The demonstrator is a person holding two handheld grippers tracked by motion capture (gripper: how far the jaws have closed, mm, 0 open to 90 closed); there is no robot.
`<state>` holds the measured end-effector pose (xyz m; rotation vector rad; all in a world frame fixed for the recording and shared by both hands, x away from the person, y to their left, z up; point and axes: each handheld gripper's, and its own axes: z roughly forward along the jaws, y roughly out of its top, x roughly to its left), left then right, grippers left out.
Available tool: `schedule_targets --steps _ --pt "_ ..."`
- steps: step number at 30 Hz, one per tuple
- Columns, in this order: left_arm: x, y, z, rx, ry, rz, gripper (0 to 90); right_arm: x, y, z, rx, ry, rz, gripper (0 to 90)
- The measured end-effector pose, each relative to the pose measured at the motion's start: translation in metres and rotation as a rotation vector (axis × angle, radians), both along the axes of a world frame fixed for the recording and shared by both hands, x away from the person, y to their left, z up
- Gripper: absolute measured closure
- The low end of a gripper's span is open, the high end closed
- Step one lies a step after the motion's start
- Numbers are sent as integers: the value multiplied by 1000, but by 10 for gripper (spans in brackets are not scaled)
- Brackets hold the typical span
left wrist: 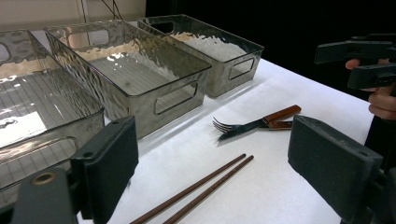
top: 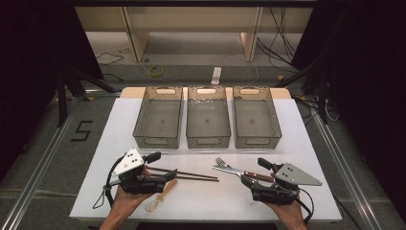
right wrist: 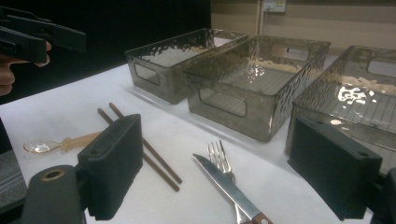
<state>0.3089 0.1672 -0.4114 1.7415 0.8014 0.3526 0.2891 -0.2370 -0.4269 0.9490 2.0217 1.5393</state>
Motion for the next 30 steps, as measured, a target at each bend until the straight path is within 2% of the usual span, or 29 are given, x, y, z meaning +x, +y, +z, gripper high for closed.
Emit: schedule_targets --steps 14,17,19,21,22,23,25,27,29,30 --pt "4 -2 1 43 11 -4 155 -1 1 1 -7 -6 3 187" --pt "5 -2 4 72 4 -3 155 -1 1 1 -5 -5 4 188" --pt "6 -2 5 86 13 -4 157 -1 0 1 -5 -4 5 189" --pt "13 -2 7 104 67 -20 157 0 0 1 -3 0 4 189" --pt "13 -2 7 104 67 -20 160 0 0 0 -3 1 5 189" --pt "19 -4 10 163 81 -26 160 1 1 0 -2 2 6 189" --pt "24 -6 15 213 97 -21 160 1 0 0 -4 2 7 189" --pt "29 -7 19 248 120 -23 160 2 0 0 -4 7 7 190" --pt "35 -10 22 302 131 -19 160 2 1 0 -8 10 6 190" --pt "35 -10 22 302 131 -19 160 2 1 0 -8 10 7 190"
